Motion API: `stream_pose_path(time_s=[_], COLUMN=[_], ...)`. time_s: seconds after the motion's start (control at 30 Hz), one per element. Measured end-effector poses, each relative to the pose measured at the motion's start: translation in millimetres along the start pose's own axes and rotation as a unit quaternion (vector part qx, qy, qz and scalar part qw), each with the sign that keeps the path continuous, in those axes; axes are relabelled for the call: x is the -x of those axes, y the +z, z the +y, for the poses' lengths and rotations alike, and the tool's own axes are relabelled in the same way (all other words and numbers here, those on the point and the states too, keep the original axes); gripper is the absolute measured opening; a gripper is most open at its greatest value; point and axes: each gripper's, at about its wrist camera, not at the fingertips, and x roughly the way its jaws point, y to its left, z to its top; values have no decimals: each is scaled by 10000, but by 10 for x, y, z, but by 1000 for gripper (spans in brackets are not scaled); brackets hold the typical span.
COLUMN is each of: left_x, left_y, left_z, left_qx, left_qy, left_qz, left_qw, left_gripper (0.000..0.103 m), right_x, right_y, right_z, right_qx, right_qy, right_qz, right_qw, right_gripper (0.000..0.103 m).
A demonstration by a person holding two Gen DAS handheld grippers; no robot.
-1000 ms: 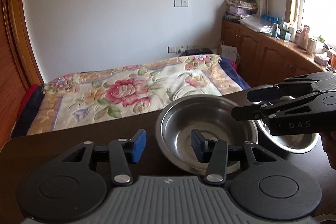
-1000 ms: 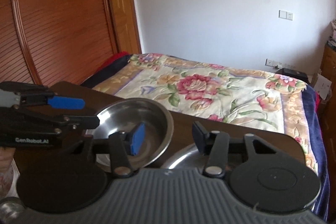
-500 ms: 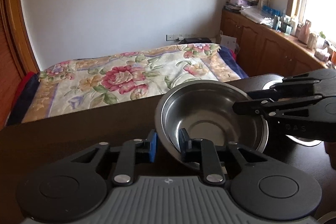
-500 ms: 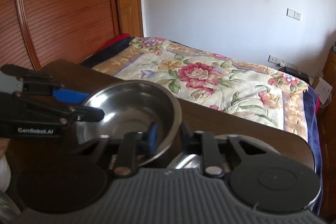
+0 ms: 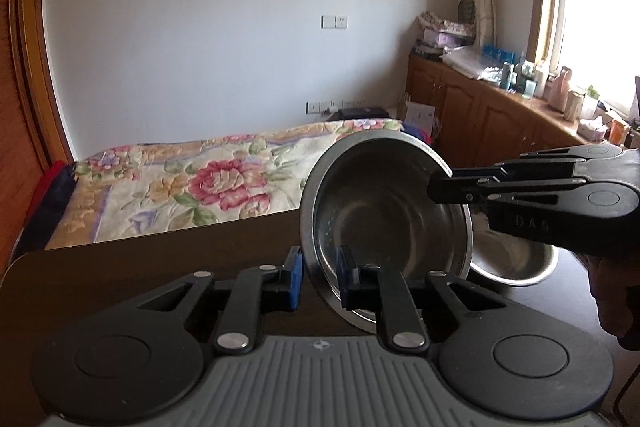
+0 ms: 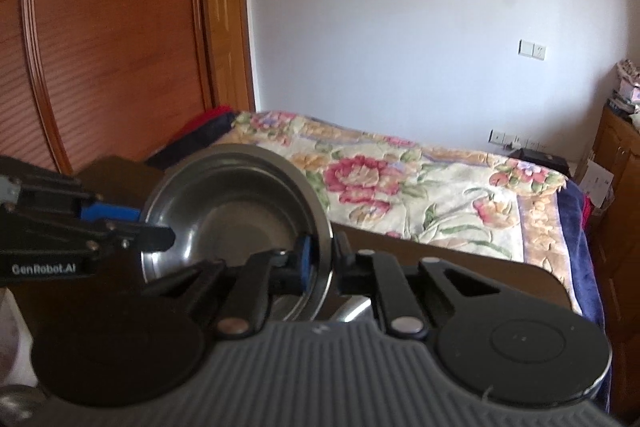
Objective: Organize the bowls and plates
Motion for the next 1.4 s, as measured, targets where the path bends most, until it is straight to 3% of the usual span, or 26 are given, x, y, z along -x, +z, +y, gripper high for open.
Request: stream_pose_path(time_s=[0.2, 0.73, 1.07, 1.4], left_x=[269, 933, 1261, 1425], left_y=[-5, -182, -530, -958], left_z=[-88, -379, -492, -410], left_qx=[-57, -262, -275, 57], left_qy=[-33, -333, -426, -536], left_qz=[-218, -590, -656, -570], left_qw=[9997, 9974, 9966, 9969], left_gripper=[43, 42, 42, 42], right_x=[329, 983, 1316, 1381], right_y=[27, -60, -257, -521], right_z=[90, 201, 297, 418], right_qx=[67, 170, 285, 296], right_qy=[-127, -388, -513, -282], right_qz=[-313, -640, -753, -717], right_qw=[9994, 9971, 9954, 9966], right_gripper=[13, 13, 13, 13])
